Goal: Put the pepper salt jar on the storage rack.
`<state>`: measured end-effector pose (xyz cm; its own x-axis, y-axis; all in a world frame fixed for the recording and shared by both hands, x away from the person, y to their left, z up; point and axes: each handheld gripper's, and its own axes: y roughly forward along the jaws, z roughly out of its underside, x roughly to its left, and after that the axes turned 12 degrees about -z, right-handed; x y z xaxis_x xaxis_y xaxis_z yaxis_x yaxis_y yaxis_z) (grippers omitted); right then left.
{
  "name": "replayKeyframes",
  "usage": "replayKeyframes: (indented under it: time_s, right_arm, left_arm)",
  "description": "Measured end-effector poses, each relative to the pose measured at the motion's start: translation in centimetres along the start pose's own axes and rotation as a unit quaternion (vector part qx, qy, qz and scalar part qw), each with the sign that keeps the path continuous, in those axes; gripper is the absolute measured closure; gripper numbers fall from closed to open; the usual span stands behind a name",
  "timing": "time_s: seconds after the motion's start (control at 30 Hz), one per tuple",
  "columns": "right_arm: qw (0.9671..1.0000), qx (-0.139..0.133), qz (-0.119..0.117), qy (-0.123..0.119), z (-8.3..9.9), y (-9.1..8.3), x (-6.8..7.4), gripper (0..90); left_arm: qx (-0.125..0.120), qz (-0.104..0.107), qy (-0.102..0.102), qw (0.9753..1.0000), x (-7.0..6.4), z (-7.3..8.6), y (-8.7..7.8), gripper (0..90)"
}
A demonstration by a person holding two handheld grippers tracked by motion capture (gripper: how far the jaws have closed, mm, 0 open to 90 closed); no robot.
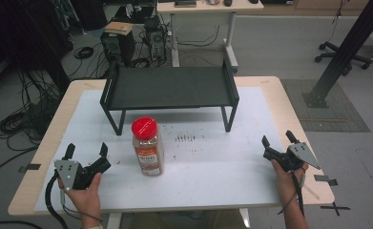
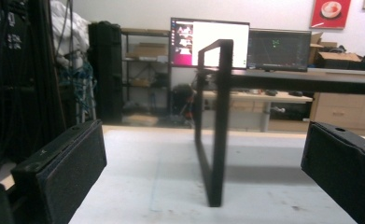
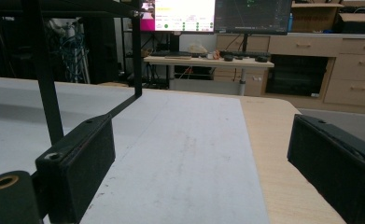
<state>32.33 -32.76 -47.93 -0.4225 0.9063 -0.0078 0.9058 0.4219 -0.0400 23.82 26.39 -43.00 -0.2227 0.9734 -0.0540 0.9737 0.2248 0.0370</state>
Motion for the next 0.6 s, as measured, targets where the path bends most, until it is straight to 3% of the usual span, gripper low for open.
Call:
replayKeyframes:
  time_s: [0.03, 0.1, 0.17, 0.43, 0.6]
  right_arm:
    - [1.0000, 0.000, 0.000, 0.000, 0.0, 0.0, 0.0, 7.5]
    - [1.0000, 0.001, -0.001, -0.002, 0.0, 0.0, 0.0, 7.5]
    - [1.0000, 0.002, -0.001, -0.003, 0.0, 0.0, 0.0, 7.5]
    - [1.0000, 0.002, -0.003, -0.004, 0.0, 0.0, 0.1, 7.5]
    - [0.9999, 0.005, -0.004, -0.008, 0.0, 0.1, 0.1, 7.5]
  left_arm:
    - [0.000, 0.000, 0.000, 1.0000, 0.0, 0.0, 0.0, 0.4]
    - [0.000, 0.011, 0.025, 0.9996, -1.1, -0.3, -0.8, 0.4]
    - [0.000, 0.011, 0.025, 0.9996, -1.1, -0.3, -0.8, 0.7]
    - [-0.002, 0.027, 0.004, 0.9996, -2.0, -0.8, -1.9, 0.2]
    - [0.002, 0.052, -0.014, 0.9985, -3.0, -1.1, -3.1, 0.2]
